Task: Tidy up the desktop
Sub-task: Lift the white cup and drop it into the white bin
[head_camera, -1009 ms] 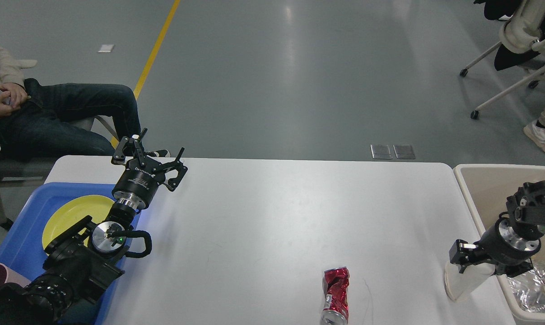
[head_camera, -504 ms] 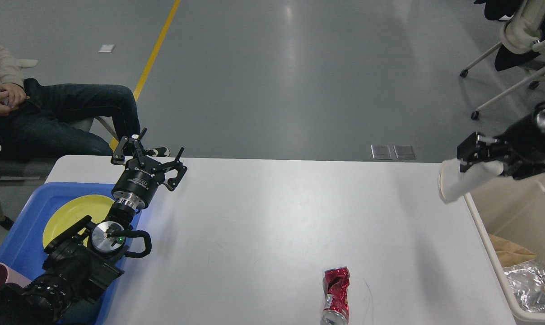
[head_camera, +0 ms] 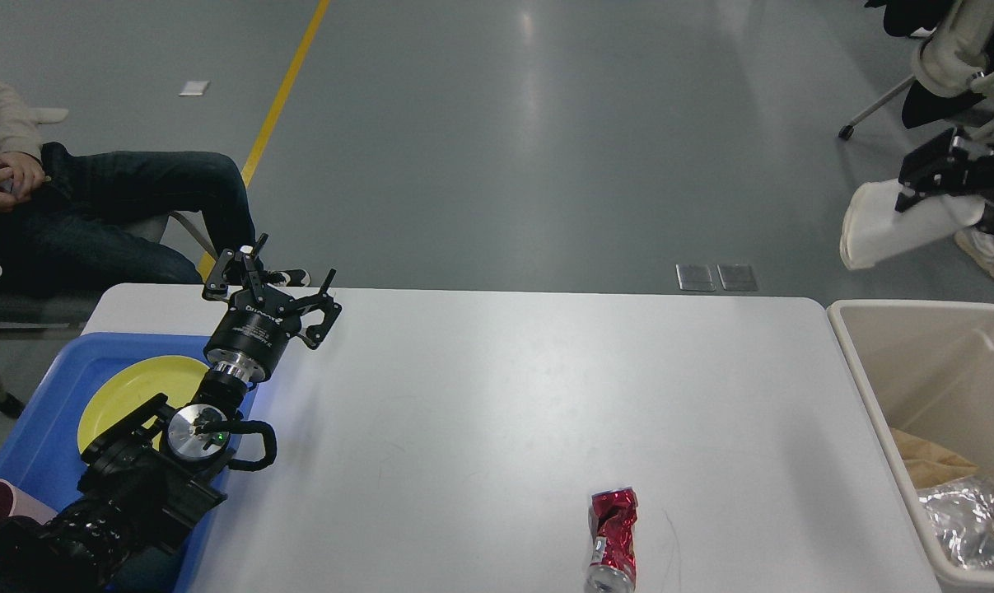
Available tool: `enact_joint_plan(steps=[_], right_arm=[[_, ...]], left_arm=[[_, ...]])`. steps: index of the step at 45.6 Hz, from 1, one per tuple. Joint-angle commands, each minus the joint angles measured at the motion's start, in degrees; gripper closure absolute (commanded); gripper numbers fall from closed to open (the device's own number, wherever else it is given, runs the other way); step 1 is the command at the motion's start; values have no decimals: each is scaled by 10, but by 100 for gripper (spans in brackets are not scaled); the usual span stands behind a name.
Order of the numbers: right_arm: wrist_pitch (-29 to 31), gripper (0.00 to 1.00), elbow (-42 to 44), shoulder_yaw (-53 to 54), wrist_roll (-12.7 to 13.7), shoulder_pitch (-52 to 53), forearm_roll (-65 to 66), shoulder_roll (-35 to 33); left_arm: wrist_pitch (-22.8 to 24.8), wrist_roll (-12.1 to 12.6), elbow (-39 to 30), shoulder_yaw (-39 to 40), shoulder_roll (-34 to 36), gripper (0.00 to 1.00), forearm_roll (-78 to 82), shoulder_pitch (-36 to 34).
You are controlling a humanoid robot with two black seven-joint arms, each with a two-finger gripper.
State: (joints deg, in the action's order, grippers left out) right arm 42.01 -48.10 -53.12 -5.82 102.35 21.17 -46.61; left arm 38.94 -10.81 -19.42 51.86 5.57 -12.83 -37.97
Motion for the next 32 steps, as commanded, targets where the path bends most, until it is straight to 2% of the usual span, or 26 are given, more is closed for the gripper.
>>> enact_joint_plan(steps=[1, 6, 10, 12, 16, 17, 24, 32], right_arm=[[-131, 100, 31, 1, 0, -141, -25, -2], [-263, 94, 54, 3, 0, -253, -67, 5], [-335, 82, 84, 11, -1, -329, -91, 20], [-352, 71, 111, 16, -1, -360, -97, 35], [-369, 35, 177, 22, -1, -417, -99, 63], [-370, 28, 193, 23, -1, -430, -99, 71], [-372, 1, 274, 29, -1, -496, -99, 109], [-370, 0, 296, 28, -1, -520, -98, 129]], left_arm=[[0, 0, 0, 0, 0, 4, 0, 0], [0, 0, 0, 0, 1, 4, 0, 0], [0, 0, 0, 0, 0, 4, 0, 0], [0, 0, 0, 0, 1, 4, 0, 0], [0, 0, 0, 0, 1, 4, 0, 0], [0, 0, 0, 0, 0, 4, 0, 0], [0, 0, 0, 0, 0, 4, 0, 0], [0, 0, 0, 0, 0, 4, 0, 0]])
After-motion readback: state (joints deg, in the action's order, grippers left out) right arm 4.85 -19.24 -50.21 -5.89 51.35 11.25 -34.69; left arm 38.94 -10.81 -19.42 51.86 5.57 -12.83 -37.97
